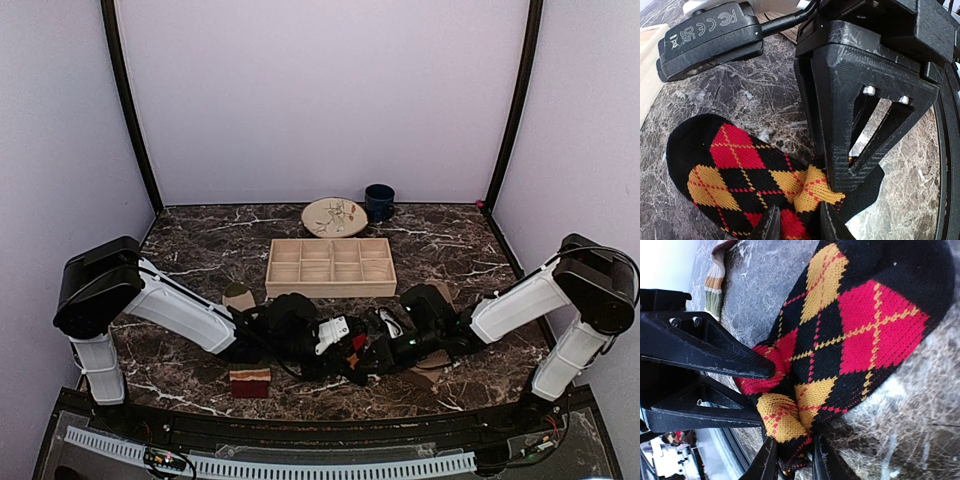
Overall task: Roll the socks
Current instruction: Roll the sock at the center of the board.
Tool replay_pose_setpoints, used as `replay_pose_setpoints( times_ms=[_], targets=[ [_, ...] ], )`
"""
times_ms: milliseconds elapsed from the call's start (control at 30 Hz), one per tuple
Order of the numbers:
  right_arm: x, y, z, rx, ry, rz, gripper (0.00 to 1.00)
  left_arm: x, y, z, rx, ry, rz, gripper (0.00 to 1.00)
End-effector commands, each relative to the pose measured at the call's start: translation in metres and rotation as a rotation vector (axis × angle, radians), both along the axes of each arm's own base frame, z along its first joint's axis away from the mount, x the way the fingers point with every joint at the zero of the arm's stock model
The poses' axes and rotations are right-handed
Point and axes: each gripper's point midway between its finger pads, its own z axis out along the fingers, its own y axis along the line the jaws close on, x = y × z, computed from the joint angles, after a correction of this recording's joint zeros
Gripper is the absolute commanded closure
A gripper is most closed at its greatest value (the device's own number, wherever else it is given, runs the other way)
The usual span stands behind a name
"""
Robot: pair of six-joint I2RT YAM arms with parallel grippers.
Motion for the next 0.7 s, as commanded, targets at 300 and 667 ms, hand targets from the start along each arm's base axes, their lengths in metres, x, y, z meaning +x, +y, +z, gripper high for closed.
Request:
replay_pose_setpoints(
  times_ms=[300, 667],
  targets=[
    [0.037, -0.02, 0.035, -0.156, -0.384, -0.067, 0.7, 0.007, 0.033, -0.015, 0.055, 0.007, 0.095, 0.73],
    [0.026, -0.019, 0.054, -0.394, -0.783, -0.003, 0.65, 0.015, 0.038, -0.021, 0.046, 0.041, 0.118, 0.74]
  ],
)
